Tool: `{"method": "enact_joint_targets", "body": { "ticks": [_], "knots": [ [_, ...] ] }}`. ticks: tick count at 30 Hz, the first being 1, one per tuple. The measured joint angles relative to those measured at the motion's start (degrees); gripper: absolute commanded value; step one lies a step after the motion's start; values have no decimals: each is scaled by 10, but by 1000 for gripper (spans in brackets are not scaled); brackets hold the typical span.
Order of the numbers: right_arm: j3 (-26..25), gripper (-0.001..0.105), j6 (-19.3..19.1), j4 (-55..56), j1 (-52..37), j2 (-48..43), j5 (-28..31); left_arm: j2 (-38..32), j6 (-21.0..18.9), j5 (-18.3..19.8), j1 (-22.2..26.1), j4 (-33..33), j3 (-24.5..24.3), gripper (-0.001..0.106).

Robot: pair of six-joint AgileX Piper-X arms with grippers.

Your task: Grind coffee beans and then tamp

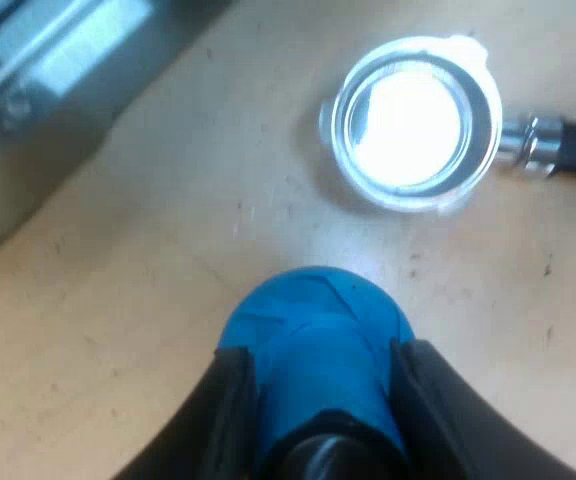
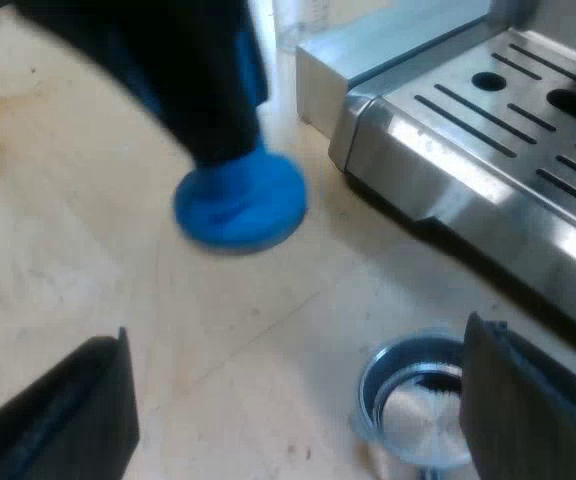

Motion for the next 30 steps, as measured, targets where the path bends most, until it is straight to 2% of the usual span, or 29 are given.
{"method": "enact_joint_targets", "body": {
  "ticks": [4, 9, 10, 12, 13, 16, 21, 30],
  "knots": [
    [-7, 69, -2, 0, -30, 6, -49, 0, -8, 0, 31, -6, 4, 0],
    [-9, 69, -4, 1, -41, 14, -76, 0, -9, 1, 56, -16, 4, 0],
    [-11, 69, -8, 1, -44, 18, -83, 0, -4, 17, 88, -21, 4, 0],
    [-15, 69, -11, 1, -51, 32, -98, 0, 4, 20, 117, -20, 6, 0],
    [-19, 69, -12, -1, -55, 45, -106, 0, 24, 19, 161, -32, 18, 0],
    [-46, 69, -25, -2, -61, 104, -129, 10, 44, 21, 189, -40, 33, 0],
    [-60, 69, -33, -24, -62, 163, -135, 67, 50, 13, 207, -68, 61, 0],
    [-60, 69, -33, -43, -62, 175, -148, 136, 53, -4, 207, -96, 62, 0]
  ]
}}
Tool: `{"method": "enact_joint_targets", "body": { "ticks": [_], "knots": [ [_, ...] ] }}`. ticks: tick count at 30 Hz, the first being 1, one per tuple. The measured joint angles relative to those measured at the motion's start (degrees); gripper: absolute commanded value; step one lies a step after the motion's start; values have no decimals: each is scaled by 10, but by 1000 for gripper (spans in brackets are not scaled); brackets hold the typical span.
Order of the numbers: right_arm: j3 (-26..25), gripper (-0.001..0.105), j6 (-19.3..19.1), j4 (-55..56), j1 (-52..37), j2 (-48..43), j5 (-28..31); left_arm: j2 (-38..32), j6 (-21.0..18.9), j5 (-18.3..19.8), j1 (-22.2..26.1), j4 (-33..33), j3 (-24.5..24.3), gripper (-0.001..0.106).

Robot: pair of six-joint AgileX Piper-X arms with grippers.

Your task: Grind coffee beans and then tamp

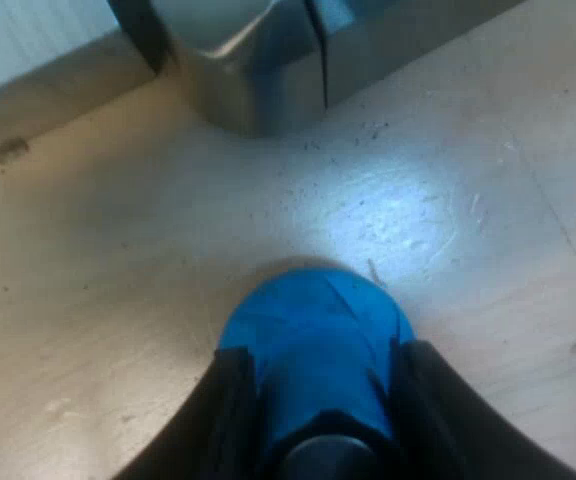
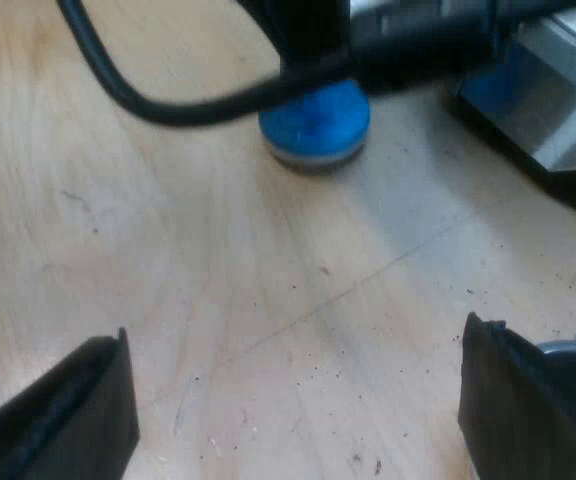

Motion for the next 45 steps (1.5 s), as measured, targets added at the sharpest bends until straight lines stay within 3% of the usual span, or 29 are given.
{"method": "enact_joint_targets", "body": {
  "ticks": [3, 5, 8, 10, 13, 17, 22, 30, 33, 45],
  "knots": [
    [0, 69, 0, 0, 0, 0, 0, 10, 0, -2, 0, -6, -2, 1],
    [0, 69, 0, 0, 0, 0, 0, 14, 1, -2, 0, -9, -5, 10],
    [0, 69, 0, 0, 0, 0, 0, 15, 1, -3, 0, -9, -6, 39],
    [0, 69, -1, 0, 0, 0, 0, 15, 1, -3, 0, -7, -6, 69],
    [0, 69, 0, 0, 0, 0, 0, 20, 3, -4, 0, 1, -4, 89],
    [0, 69, 2, 0, 0, 0, 0, 22, 15, 2, 0, 14, -2, 90],
    [-21, 69, 40, 56, -3, -17, -1, -8, 14, -7, 0, 45, -20, 90],
    [-103, 69, 44, 213, -11, -67, 13, -113, 16, -10, 0, 65, -86, 90],
    [-162, 69, 46, 321, -29, -95, 18, -135, 16, -10, 0, 67, -104, 90],
    [-273, 69, 46, 426, -82, -181, 72, -239, 11, -13, 0, 134, -219, 90]
  ]
}}
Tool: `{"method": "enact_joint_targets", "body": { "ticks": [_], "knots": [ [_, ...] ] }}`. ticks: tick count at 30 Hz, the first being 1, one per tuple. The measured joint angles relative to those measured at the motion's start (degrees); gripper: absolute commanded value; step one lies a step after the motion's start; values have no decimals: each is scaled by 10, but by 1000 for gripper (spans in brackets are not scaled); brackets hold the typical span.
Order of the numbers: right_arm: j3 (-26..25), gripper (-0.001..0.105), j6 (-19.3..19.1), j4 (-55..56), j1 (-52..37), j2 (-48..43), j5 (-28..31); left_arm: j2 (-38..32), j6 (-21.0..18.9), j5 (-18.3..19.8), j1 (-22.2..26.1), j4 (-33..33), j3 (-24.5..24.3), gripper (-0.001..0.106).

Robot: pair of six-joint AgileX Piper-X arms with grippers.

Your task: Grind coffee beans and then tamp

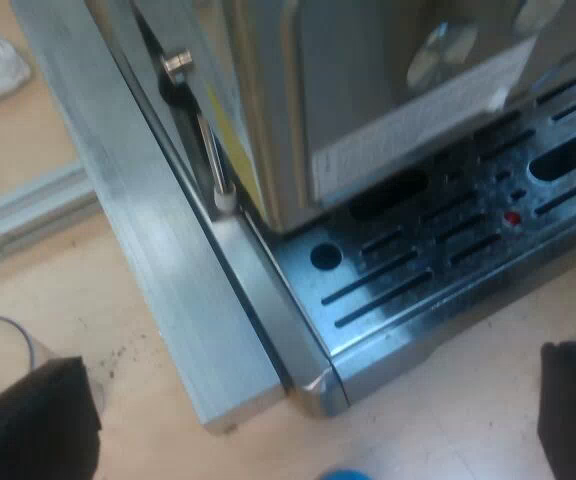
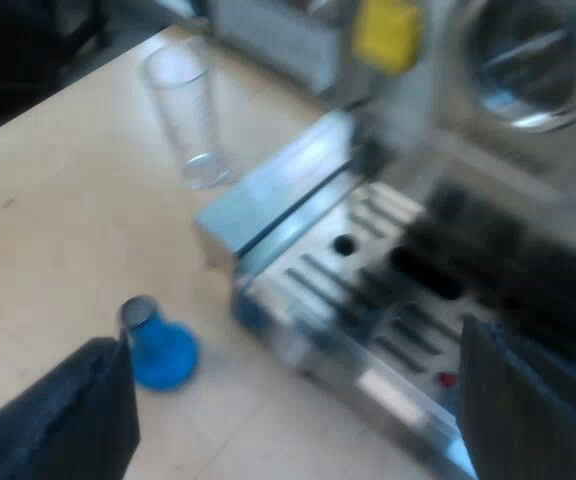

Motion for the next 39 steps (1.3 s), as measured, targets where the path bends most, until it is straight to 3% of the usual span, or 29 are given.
{"method": "enact_joint_targets", "body": {
  "ticks": [8, 13, 18, 25, 31, 39],
  "knots": [
    [-77, 69, 0, 133, -125, -7, -5, -1, -8, -1, 12, 3, -71, 90],
    [-87, 69, 0, 186, -242, -12, -56, -1, -18, 9, 91, 5, -77, 90],
    [-89, 69, -13, 223, -329, -25, -59, 2, -20, 11, 151, 5, -77, 90],
    [-88, 69, -50, 278, -464, -60, -62, 2, -22, 6, 156, 8, -77, 90],
    [-67, 69, -66, 282, -575, -102, -132, -11, -22, 2, 156, 8, -77, 90],
    [-43, 69, -103, 283, -607, -176, -136, -66, -23, 2, 156, 21, -77, 90]
  ]
}}
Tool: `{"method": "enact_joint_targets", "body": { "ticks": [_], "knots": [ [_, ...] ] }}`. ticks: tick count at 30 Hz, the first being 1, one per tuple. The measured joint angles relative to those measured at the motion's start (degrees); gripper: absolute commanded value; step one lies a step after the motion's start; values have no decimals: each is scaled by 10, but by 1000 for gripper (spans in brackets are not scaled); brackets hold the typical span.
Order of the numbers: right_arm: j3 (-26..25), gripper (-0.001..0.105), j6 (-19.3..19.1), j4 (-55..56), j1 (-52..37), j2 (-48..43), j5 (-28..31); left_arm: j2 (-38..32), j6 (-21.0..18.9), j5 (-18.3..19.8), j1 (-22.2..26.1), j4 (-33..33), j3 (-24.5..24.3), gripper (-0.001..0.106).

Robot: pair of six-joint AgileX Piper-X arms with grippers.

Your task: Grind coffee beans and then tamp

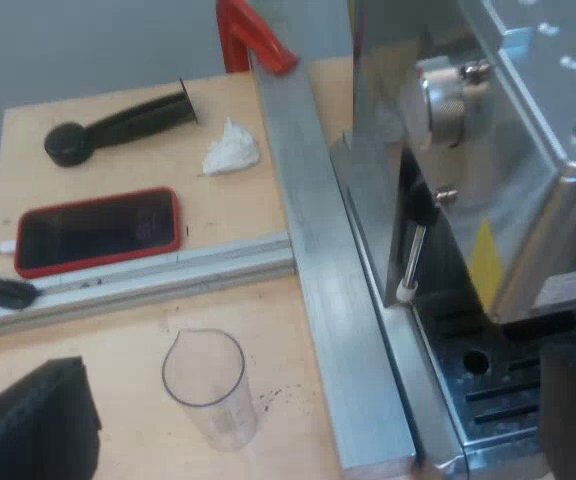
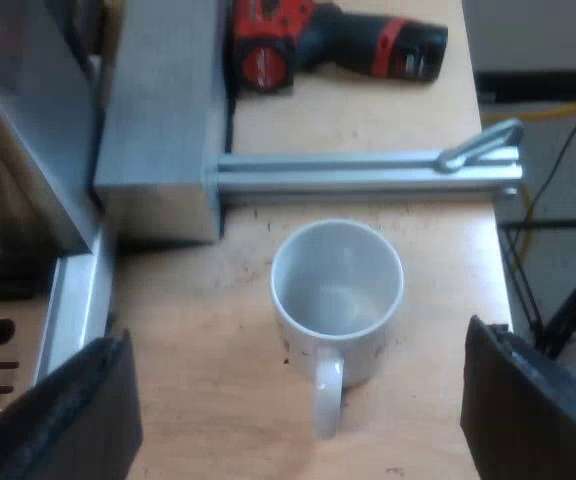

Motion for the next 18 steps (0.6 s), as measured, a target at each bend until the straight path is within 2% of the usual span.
{"method": "enact_joint_targets", "body": {
  "ticks": [9, 12, 16, 17, 18],
  "knots": [
    [8, 69, -1, 0, 0, -70, 0, -76, -2, -8, -1, 2, 4, 90],
    [10, 69, -1, -1, 0, -82, 0, -109, -2, -30, -1, 1, 18, 90],
    [65, 69, -1, 2, 0, -175, 1, -118, -2, -38, -1, 2, 23, 90],
    [77, 69, -1, -2, 0, -190, 1, -153, -2, -72, -1, 0, 50, 90],
    [95, 69, -1, -1, 0, -211, 1, -177, -2, -85, -1, 0, 74, 90]
  ]
}}
